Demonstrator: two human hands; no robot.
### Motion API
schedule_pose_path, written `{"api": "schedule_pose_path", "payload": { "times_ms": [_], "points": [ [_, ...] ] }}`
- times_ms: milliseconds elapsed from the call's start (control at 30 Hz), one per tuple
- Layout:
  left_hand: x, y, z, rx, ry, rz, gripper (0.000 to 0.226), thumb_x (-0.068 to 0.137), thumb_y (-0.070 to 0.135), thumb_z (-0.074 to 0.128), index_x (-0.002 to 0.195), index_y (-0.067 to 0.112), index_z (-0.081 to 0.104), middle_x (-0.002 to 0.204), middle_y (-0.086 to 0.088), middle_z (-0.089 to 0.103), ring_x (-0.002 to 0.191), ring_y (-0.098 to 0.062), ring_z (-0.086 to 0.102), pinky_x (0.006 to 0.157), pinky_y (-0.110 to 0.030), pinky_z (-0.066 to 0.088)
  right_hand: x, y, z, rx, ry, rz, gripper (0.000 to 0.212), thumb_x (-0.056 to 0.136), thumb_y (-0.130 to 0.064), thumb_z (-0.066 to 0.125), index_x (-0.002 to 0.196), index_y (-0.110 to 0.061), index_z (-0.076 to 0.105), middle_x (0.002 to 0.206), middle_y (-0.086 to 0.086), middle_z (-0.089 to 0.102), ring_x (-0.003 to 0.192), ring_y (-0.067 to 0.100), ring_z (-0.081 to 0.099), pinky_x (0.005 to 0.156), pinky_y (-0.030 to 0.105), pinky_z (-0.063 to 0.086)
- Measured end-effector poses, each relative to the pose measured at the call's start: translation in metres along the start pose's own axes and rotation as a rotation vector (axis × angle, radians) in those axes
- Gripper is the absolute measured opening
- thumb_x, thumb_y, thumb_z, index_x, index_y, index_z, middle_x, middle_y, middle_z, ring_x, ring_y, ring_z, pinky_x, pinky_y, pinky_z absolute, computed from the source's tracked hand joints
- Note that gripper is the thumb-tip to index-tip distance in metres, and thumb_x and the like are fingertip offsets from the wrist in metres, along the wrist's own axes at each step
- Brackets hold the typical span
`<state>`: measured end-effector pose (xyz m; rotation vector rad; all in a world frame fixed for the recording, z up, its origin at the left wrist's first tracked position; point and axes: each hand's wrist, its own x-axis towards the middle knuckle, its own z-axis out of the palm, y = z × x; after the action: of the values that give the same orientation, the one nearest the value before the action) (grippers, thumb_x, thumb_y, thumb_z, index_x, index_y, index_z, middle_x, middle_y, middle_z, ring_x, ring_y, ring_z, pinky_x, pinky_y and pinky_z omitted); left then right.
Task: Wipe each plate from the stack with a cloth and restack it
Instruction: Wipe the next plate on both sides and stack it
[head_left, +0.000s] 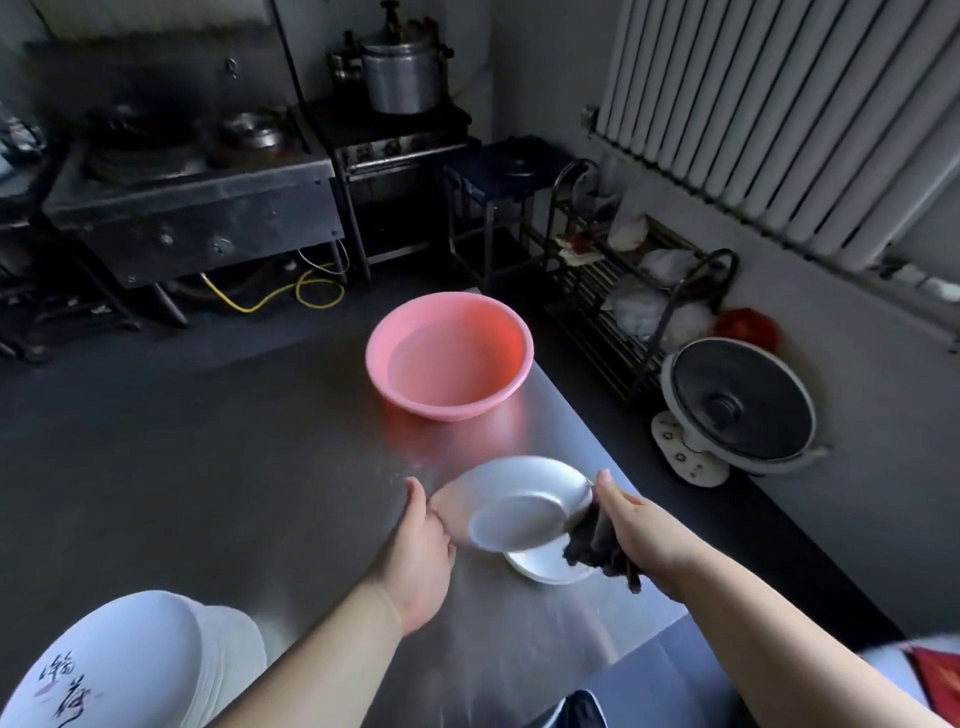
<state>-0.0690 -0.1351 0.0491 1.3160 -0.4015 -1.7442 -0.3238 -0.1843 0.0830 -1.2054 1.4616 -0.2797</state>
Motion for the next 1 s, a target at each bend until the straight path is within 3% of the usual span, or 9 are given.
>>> {"api": "schedule_pose_path", "payload": {
  "times_ms": [67, 133, 233, 333, 367, 500, 667, 767, 1000],
  "points": [
    [0.017, -0.004, 0.008, -0.005, 0.02, -0.026, 0.078, 0.101, 0.074, 0.035, 0.159, 0.021, 0.039, 0.158, 0.007, 0.048, 0.15, -0.011, 0.039, 0.13, -0.036, 0.016, 0.01, 0.011, -0.01, 0.052, 0.049, -0.065, 0.041, 0.109, -0.042, 0.042, 0.101, -0.01, 0.065, 0.07, 0.006, 0.071, 0.059, 0.024, 0.051, 0.049, 0.031, 0.035],
    [0.029, -0.009, 0.017, 0.135, 0.046, -0.032, 0.068, 0.104, 0.059, 0.05, 0.155, 0.015, 0.045, 0.153, -0.001, 0.056, 0.141, -0.017, 0.052, 0.126, -0.042, 0.031, 0.026, 0.026, -0.021, 0.01, 0.131, -0.1, 0.007, 0.1, -0.03, 0.056, 0.102, -0.029, 0.063, 0.068, 0.0, 0.06, 0.056, 0.02, 0.051, 0.049, 0.032, 0.038],
    [0.039, -0.019, 0.035, 0.605, 0.045, -0.054, 0.045, 0.108, 0.04, 0.045, 0.149, 0.02, 0.047, 0.146, 0.003, 0.057, 0.13, -0.017, 0.054, 0.116, -0.042, 0.038, 0.047, 0.044, -0.036, -0.156, 0.163, -0.104, 0.031, 0.093, -0.02, 0.052, 0.112, -0.043, 0.057, 0.08, -0.006, 0.059, 0.058, 0.018, 0.049, 0.048, 0.027, 0.04],
    [0.058, -0.035, 0.047, 0.967, 0.106, -0.083, 0.032, 0.108, 0.031, 0.033, 0.135, 0.02, 0.044, 0.12, -0.005, 0.062, 0.079, -0.017, 0.063, 0.078, -0.033, 0.047, 0.068, 0.052, -0.046, -0.238, 0.126, -0.082, 0.045, 0.091, -0.017, 0.049, 0.123, -0.049, 0.048, 0.1, -0.011, 0.066, 0.077, 0.016, 0.061, 0.054, 0.023, 0.049],
    [0.064, -0.039, 0.051, 1.017, 0.143, -0.099, 0.031, 0.107, 0.029, 0.032, 0.134, 0.019, 0.042, 0.119, -0.007, 0.059, 0.075, -0.02, 0.062, 0.07, -0.031, 0.046, 0.073, 0.053, -0.048, -0.275, 0.114, -0.081, 0.044, 0.089, -0.016, 0.048, 0.121, -0.047, 0.05, 0.099, -0.013, 0.065, 0.081, 0.014, 0.062, 0.059, 0.024, 0.052],
    [0.085, -0.053, 0.065, 1.144, 0.29, -0.049, 0.031, 0.109, 0.018, 0.038, 0.14, 0.011, 0.037, 0.137, -0.012, 0.049, 0.106, -0.026, 0.052, 0.078, -0.032, 0.04, 0.098, 0.059, -0.056, -0.428, 0.055, -0.085, 0.036, 0.084, -0.018, 0.045, 0.108, -0.041, 0.058, 0.087, -0.012, 0.063, 0.078, 0.015, 0.059, 0.068, 0.033, 0.054],
    [0.097, -0.062, 0.069, 1.306, 0.379, -0.057, 0.032, 0.109, 0.023, 0.039, 0.14, 0.013, 0.035, 0.128, -0.011, 0.058, 0.104, -0.028, 0.058, 0.082, -0.038, 0.05, 0.124, 0.059, -0.059, -0.556, 0.03, -0.155, 0.042, 0.084, -0.02, 0.043, 0.116, -0.042, 0.057, 0.084, -0.012, 0.065, 0.078, 0.015, 0.062, 0.067, 0.035, 0.056],
    [0.103, -0.066, 0.069, 1.359, 0.454, -0.066, 0.032, 0.109, 0.023, 0.041, 0.139, 0.015, 0.034, 0.112, -0.009, 0.062, 0.094, -0.027, 0.06, 0.073, -0.037, 0.048, 0.133, 0.059, -0.058, -0.634, 0.017, -0.182, 0.039, 0.086, -0.022, 0.041, 0.117, -0.04, 0.056, 0.082, -0.009, 0.065, 0.076, 0.019, 0.063, 0.063, 0.037, 0.056],
    [0.114, -0.069, 0.076, 1.52, 0.513, -0.131, 0.055, 0.112, 0.026, 0.039, 0.162, 0.016, 0.016, 0.131, -0.013, 0.064, 0.115, -0.03, 0.063, 0.079, -0.036, 0.046, 0.149, 0.069, -0.059, -0.774, 0.008, -0.191, 0.043, 0.094, -0.03, 0.043, 0.133, -0.044, 0.049, 0.092, -0.007, 0.062, 0.081, 0.023, 0.064, 0.06, 0.029, 0.051]
  ]
}}
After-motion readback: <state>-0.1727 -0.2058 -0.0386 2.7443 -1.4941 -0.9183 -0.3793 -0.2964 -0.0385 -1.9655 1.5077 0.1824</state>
